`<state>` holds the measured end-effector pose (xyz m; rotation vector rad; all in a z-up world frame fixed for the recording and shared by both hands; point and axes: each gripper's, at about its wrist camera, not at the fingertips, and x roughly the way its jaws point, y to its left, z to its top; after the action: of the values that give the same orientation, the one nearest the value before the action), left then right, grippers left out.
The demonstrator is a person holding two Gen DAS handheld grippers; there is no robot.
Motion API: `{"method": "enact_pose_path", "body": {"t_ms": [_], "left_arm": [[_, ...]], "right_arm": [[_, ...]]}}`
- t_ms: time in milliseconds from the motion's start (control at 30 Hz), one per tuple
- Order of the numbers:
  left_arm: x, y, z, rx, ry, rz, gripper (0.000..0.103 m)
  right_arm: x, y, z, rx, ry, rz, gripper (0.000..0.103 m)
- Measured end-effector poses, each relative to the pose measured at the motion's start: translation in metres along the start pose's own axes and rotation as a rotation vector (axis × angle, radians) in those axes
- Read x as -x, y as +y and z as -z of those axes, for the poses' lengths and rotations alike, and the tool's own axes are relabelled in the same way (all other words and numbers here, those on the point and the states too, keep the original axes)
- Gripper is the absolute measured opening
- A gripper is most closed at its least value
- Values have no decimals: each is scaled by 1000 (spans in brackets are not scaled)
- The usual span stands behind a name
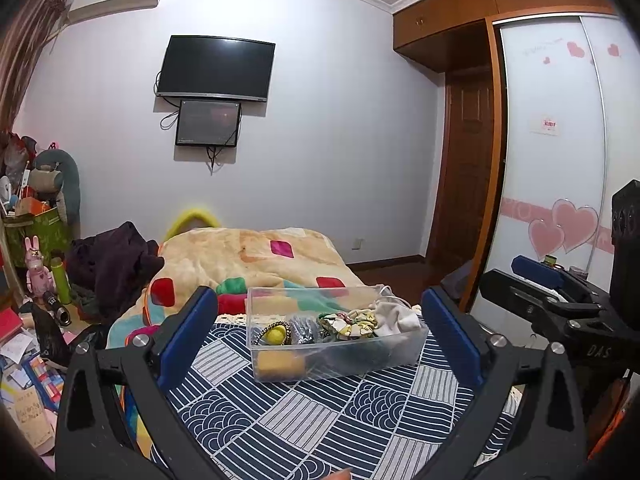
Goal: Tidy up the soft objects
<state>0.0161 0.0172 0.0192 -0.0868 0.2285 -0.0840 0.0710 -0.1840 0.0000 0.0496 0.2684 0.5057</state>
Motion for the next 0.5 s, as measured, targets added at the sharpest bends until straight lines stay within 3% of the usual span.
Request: {"method": "enact_pose_path", "body": {"t_ms": [500], "left_arm": [[0,-1,0,-4,0,0,103]], "right_arm": [[0,3,1,8,1,-7,103]]}}
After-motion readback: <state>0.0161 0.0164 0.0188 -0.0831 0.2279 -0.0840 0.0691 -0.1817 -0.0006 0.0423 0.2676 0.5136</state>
